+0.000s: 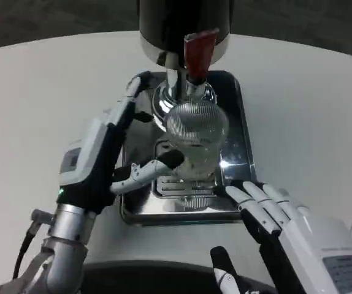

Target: Grasp the cup under the faucet to collect the drink, then remove the cup.

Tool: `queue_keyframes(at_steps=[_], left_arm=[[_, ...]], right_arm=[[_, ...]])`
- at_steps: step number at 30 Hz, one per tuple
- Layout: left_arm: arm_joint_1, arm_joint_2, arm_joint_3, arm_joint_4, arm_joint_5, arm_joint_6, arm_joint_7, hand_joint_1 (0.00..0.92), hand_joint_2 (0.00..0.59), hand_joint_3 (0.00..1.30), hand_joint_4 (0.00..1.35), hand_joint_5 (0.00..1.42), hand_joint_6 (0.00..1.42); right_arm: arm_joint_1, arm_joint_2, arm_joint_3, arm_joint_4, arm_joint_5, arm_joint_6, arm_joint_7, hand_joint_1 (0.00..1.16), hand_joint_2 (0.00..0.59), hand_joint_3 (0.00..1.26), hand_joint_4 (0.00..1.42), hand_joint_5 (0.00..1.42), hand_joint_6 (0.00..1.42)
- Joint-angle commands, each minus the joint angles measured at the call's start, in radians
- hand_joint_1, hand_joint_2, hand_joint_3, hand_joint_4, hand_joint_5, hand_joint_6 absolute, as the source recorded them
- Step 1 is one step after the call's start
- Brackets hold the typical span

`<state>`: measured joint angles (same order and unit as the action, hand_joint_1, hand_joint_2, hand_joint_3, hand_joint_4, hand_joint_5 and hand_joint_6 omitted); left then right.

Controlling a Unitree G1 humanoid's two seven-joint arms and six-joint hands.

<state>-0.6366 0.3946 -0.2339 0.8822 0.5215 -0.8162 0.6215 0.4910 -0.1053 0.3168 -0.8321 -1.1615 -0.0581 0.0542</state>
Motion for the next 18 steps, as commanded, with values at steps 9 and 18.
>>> queue_keyframes(at_steps=[9,18], left_arm=[[0.202,0.024,0.191,-0.523,-0.480,0.089,-0.454,0.000,0.167,0.00,0.00,0.00,0.00],[0.131,0.041,0.240,-0.801,-0.853,0.275,-0.838,0.000,0.191,0.00,0.00,0.00,0.00]], right_arm=[[-0.008,0.033,0.015,0.007,-0.027,0.011,0.010,0.41,0.497,0.19,0.12,0.12,0.16],[0.007,0.089,0.042,0.001,-0.079,0.029,-0.015,0.40,0.497,0.18,0.12,0.12,0.15]])
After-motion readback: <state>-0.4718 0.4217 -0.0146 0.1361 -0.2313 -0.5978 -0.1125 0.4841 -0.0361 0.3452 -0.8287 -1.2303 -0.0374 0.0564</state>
